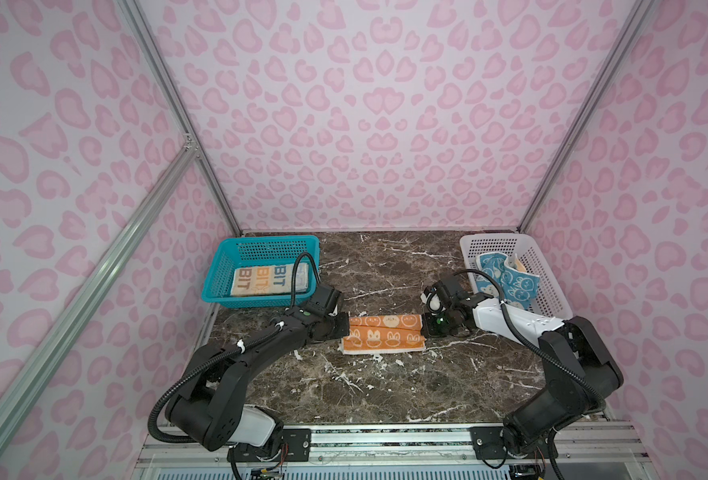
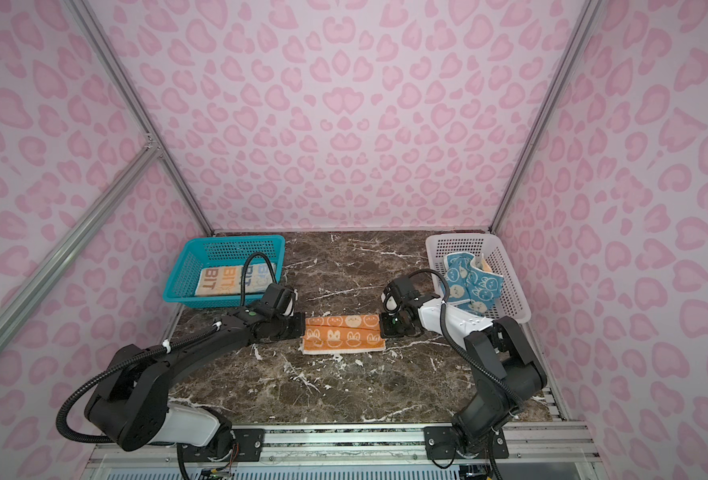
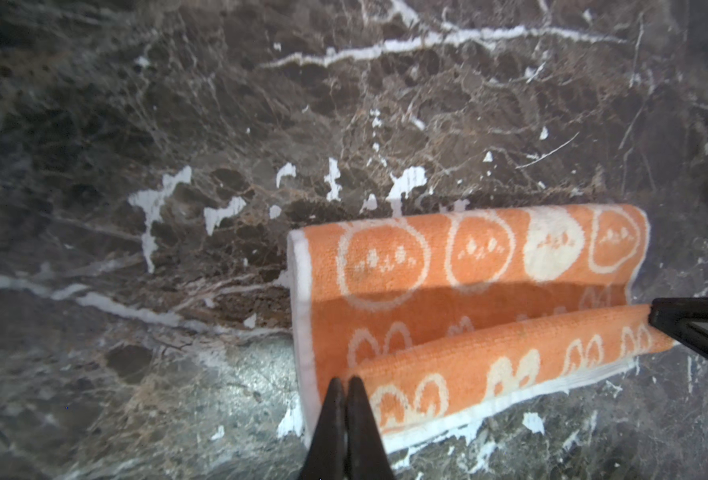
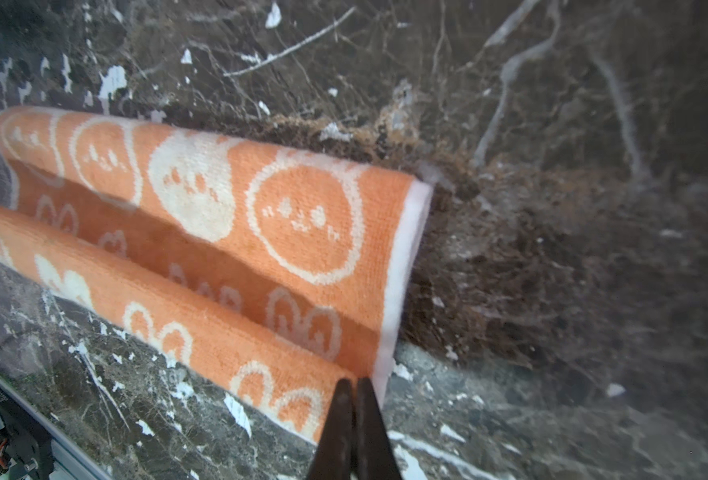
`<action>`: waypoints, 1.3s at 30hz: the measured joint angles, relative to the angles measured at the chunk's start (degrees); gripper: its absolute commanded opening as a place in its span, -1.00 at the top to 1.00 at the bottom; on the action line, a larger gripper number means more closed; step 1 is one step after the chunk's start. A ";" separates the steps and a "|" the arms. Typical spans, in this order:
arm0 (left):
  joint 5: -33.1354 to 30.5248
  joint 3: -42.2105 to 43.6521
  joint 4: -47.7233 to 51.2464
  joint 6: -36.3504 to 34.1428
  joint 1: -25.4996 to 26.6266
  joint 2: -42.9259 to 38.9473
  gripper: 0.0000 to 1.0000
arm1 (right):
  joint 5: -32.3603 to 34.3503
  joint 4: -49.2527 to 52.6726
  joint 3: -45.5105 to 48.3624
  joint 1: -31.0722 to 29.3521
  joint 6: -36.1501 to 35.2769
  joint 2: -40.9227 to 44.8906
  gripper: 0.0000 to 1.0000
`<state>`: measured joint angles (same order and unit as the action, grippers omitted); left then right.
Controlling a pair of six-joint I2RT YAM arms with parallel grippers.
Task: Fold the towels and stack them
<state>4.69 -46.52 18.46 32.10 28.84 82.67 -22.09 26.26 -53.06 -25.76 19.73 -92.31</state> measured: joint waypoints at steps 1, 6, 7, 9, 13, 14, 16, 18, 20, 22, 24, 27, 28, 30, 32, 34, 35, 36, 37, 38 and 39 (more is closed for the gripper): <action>-0.15 -0.07 0.00 -0.31 0.00 0.02 0.90 | 0.00 0.02 0.00 -0.04 0.00 0.00 0.99; -0.20 1.22 -0.22 -0.28 0.04 0.35 0.83 | 0.04 -0.48 0.98 -1.49 0.17 -0.59 0.94; -0.13 1.79 -0.17 -0.28 0.04 0.39 0.81 | 0.04 -0.63 1.36 -1.73 0.20 -0.85 0.92; -0.04 2.60 -0.20 -0.28 0.04 0.39 0.75 | -0.02 -0.85 1.88 -2.05 0.24 -1.38 0.89; 0.04 3.39 -0.22 -0.22 0.46 0.24 0.59 | 0.50 -1.09 2.03 -1.99 0.83 -1.90 0.82; 0.09 3.41 -0.24 -0.22 0.66 0.11 0.59 | 0.85 -1.05 1.95 -1.99 0.81 -1.90 0.82; 0.72 3.41 -0.28 -0.22 1.20 -0.50 0.59 | 1.16 -1.01 1.64 -1.99 0.81 -1.79 0.81; 0.98 3.41 -0.33 -0.24 1.53 -1.07 0.59 | 1.55 -0.66 1.25 -1.99 0.83 -1.27 0.81; 1.36 3.39 -0.33 -0.22 1.64 -1.25 0.59 | 1.60 -0.31 0.52 -1.99 0.83 -0.74 0.81; 1.33 3.39 -0.33 -0.22 1.64 -1.25 0.58 | 1.75 -0.13 -0.04 -1.99 0.83 -0.31 0.81; 1.36 3.39 -0.33 -0.22 1.68 -1.25 0.56 | 1.75 0.28 -0.37 -1.99 0.81 0.13 0.80; 1.53 3.39 -0.35 -0.17 1.92 -1.25 0.53 | 2.51 0.70 -0.79 -1.97 0.63 0.28 0.78; 1.53 3.39 -0.33 -0.11 1.92 -1.27 0.53 | 2.60 0.76 -0.83 -1.99 0.57 0.28 0.77; 1.55 3.50 -0.33 -0.07 1.99 -1.73 0.53 | 2.82 1.11 -0.83 -1.97 0.17 0.24 0.76; 1.57 3.69 -0.37 -0.07 1.97 -2.36 0.52 | 3.02 1.40 -0.83 -1.97 -0.02 0.09 0.74; 1.77 4.07 -0.50 -0.04 1.97 -2.86 0.52 | 3.06 1.75 -0.83 -1.97 -0.33 -0.07 0.72; 1.79 4.22 -0.48 -0.04 1.97 -3.04 0.51 | 3.15 1.92 -0.85 -1.97 -0.52 -0.17 0.70; 1.79 4.37 -0.48 -0.02 1.97 -3.21 0.50 | 3.23 2.19 -1.03 -1.97 -0.68 -0.35 0.67; 1.88 4.48 -0.48 0.02 1.97 -3.34 0.47 | 3.26 2.29 -1.11 -1.99 -0.90 -0.48 0.64; 1.99 4.55 -0.48 0.07 1.97 -3.48 0.43 | 3.67 2.34 -1.18 -1.99 -0.94 -0.52 0.58; 2.10 4.59 -0.46 0.22 1.97 -3.72 0.36 | 4.13 2.38 -1.20 -1.99 -1.07 -0.57 0.51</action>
<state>6.79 -41.93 18.00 32.32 30.81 78.96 -17.96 28.64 -54.26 -27.75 18.65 -92.88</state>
